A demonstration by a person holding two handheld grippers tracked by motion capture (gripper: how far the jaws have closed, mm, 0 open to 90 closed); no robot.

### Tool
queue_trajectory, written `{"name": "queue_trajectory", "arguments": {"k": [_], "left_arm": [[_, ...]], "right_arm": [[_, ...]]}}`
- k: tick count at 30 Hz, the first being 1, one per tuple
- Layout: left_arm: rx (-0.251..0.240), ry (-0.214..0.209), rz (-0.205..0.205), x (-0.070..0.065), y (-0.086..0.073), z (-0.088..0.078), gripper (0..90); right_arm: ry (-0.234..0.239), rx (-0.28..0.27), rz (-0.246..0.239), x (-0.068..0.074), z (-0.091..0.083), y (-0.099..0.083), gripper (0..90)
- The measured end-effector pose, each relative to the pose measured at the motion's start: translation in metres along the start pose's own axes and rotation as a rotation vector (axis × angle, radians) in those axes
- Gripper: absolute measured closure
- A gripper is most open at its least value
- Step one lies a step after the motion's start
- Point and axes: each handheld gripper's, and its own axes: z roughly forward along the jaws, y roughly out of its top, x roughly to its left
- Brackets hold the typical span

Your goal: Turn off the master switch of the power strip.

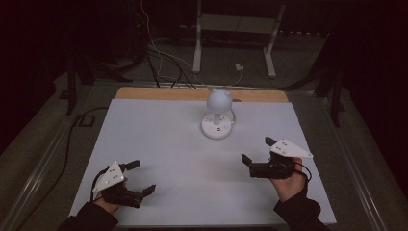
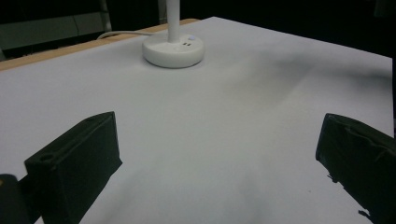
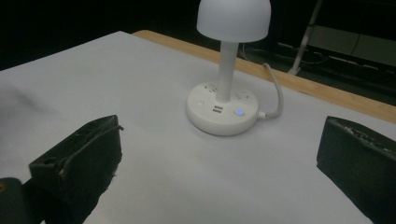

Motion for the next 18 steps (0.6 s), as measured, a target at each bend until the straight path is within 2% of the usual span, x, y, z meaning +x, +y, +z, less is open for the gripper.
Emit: {"name": "queue_trajectory", "arguments": {"k": [18], "left_arm": [[-0.002, 0.002, -0.001, 0.000, 0.000, 0.000, 0.3]], "right_arm": [[0.035, 0.011, -0.013, 0.004, 0.028, 0.019, 0.0]]}}
